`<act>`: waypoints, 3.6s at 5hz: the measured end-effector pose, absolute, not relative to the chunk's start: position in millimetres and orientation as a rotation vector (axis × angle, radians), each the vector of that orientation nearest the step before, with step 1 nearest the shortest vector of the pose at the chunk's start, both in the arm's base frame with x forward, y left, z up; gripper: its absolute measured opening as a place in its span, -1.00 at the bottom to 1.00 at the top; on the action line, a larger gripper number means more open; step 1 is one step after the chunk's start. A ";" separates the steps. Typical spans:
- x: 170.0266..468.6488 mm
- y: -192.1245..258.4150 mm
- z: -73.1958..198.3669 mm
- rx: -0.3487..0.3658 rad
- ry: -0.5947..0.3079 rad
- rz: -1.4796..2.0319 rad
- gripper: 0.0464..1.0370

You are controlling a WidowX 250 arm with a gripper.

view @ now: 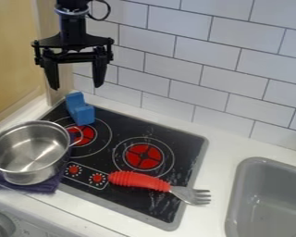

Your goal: Move the silver pot to the top right side of the stove

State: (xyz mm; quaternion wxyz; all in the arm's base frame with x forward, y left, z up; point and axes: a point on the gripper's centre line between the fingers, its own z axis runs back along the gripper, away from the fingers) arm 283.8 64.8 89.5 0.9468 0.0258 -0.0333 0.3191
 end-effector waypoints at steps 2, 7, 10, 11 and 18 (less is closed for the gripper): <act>238.2 31.2 98.0 0.071 -0.093 0.512 0.92; 201.0 24.8 34.6 0.163 -0.008 0.462 0.92; 207.3 30.0 13.3 0.150 0.070 0.420 0.81; 208.7 35.3 12.4 0.161 0.073 0.430 0.18; 249.1 4.0 58.6 0.210 -0.032 0.346 -0.97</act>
